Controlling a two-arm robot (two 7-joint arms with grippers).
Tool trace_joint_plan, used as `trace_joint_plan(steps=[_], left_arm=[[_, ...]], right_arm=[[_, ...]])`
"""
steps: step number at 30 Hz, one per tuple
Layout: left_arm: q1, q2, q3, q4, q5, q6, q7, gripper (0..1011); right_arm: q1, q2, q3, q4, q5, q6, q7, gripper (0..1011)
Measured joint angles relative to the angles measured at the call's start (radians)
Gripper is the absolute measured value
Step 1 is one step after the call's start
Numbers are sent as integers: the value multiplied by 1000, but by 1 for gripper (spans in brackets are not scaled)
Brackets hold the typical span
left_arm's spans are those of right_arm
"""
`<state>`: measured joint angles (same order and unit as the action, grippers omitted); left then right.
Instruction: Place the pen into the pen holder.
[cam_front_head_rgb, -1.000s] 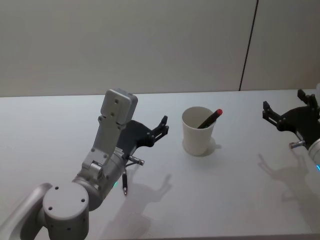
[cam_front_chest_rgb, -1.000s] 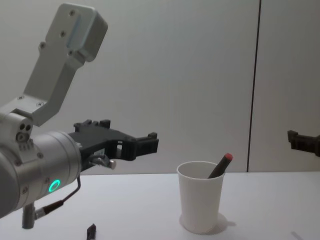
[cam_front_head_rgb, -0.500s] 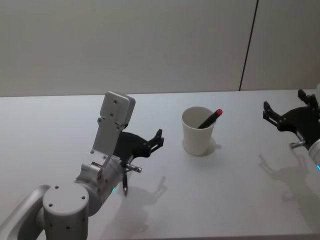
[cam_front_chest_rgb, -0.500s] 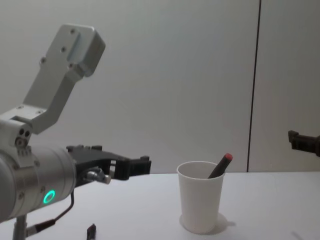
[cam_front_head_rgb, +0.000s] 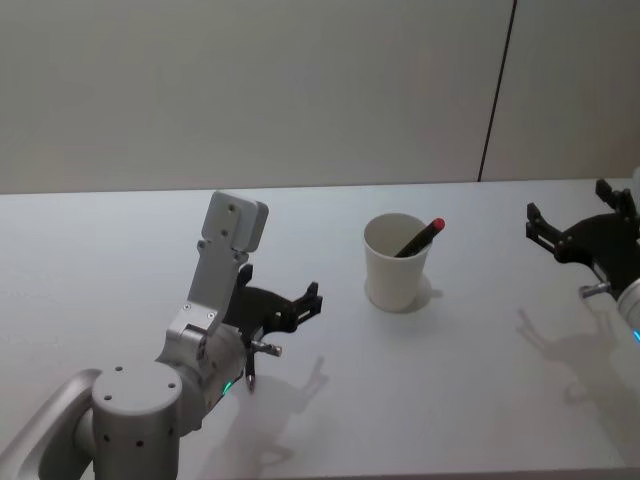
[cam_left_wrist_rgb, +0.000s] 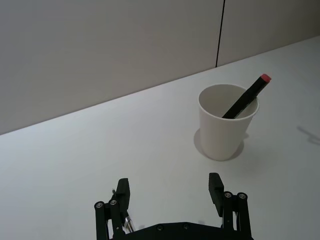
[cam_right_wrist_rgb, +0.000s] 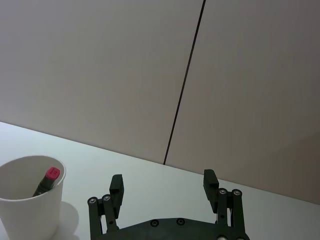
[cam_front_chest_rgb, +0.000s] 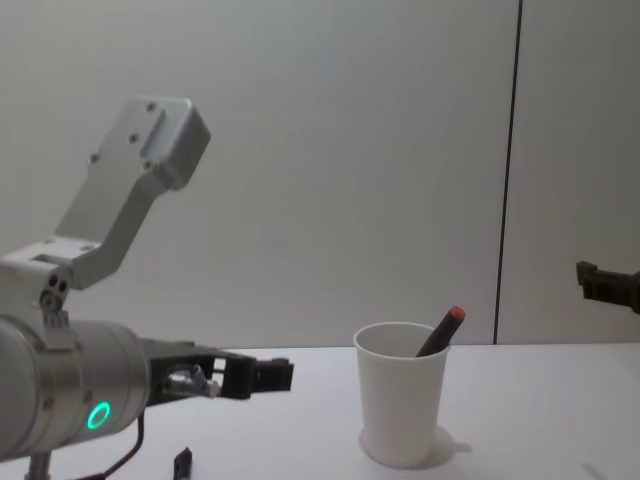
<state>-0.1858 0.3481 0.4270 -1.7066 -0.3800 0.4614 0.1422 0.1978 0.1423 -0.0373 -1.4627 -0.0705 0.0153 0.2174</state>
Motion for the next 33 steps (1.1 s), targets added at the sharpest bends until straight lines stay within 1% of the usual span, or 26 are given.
trace_joint_plan(steps=[4, 5, 7, 18, 26, 33], left_arm=[[-2, -9, -4, 10, -17, 39, 18, 1004], [-2, -9, -4, 10, -17, 39, 18, 1004], [-2, -14, -7, 16, -29, 69, 38, 1004], [7, -26, -16, 36, -56, 164, 106, 1004], [14, -32, -23, 60, -63, 208, 132, 1004], [16, -37, -27, 80, -65, 220, 137, 1004]], right_arm=[[0, 0, 0, 0, 0, 0, 0, 1001], [0, 0, 0, 0, 0, 0, 0, 1001], [0, 0, 0, 0, 0, 0, 0, 1001], [0, 0, 0, 0, 0, 0, 0, 1002], [0, 0, 0, 0, 0, 0, 0, 1001], [0, 0, 0, 0, 0, 0, 0, 1001]])
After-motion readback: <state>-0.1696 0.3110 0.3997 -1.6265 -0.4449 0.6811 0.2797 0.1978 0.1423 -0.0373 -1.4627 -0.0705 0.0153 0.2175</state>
